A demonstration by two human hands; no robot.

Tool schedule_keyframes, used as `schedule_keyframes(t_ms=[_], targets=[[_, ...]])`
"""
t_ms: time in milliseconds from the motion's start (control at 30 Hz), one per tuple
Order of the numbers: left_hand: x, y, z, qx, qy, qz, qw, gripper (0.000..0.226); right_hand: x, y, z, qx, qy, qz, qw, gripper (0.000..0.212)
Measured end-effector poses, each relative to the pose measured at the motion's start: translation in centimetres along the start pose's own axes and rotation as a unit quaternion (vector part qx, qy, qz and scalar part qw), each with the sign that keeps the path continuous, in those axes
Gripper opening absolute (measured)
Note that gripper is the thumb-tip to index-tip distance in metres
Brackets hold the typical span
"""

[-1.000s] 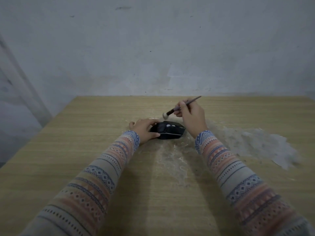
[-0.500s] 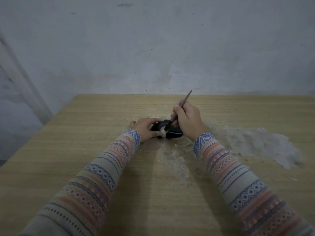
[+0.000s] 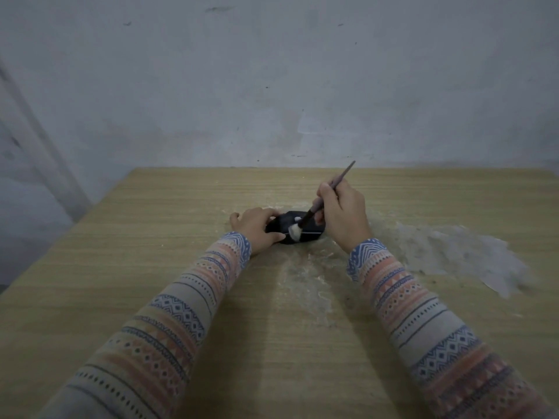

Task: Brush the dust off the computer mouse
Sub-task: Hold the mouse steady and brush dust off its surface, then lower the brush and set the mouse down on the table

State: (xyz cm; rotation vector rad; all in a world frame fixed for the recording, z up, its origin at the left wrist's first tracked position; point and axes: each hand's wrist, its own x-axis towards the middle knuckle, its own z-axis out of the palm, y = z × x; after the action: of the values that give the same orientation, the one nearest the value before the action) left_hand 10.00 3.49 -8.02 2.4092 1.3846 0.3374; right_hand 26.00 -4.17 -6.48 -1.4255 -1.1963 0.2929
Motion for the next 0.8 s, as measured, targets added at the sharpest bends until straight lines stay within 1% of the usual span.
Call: schedule_keyframes(t_ms=[67,167,233,333,433,500,567,633,700,800], targets=[[-0.1,0.1,0.3,-0.003,0.010,-0.014,1.000,0.049,0.1,-0.2,-0.4,0.051,0.019,0.018,0.998,0.024],[-0.2,0.5,1.0,0.008,0.035,-0.032,0.999,0.049,0.5,-0.2,-0.9,0.084,0.062,0.045,0.994,0.024],[-0.2,1.0,1.5,0.009,0.055,-0.046,0.997,0.047,0.8,0.0,-1.1,0.108,0.070,0.085,0.988,0.025],[-0.2,1.7,2.3,0.024,0.077,-0.071,0.994,0.046,1.3,0.6,-1.5,0.116,0.077,0.134,0.981,0.026],[-0.1,2.5,3.0,0.029,0.095,-0.099,0.990,0.044,1.9,1.4,-2.0,0.115,0.069,0.178,0.975,0.022],[0.0,3.1,3.4,0.023,0.102,-0.119,0.987,0.045,2.4,1.8,-2.4,0.126,0.048,0.206,0.969,0.007],[0.2,3.7,3.9,0.014,0.111,-0.140,0.984,0.048,2.8,2.2,-3.0,0.128,0.027,0.229,0.965,0.019],[0.5,4.2,4.2,0.006,0.119,-0.154,0.981,0.052,3.2,2.5,-3.6,0.109,0.017,0.234,0.966,0.019],[0.8,4.7,4.6,-0.003,0.124,-0.159,0.979,0.057,3.8,2.7,-4.1,0.049,0.006,0.236,0.971,0.007],[1.5,5.2,4.9,-0.015,0.138,-0.157,0.978,0.062,4.5,3.1,-4.5,-0.104,-0.028,0.213,0.971,0.021]])
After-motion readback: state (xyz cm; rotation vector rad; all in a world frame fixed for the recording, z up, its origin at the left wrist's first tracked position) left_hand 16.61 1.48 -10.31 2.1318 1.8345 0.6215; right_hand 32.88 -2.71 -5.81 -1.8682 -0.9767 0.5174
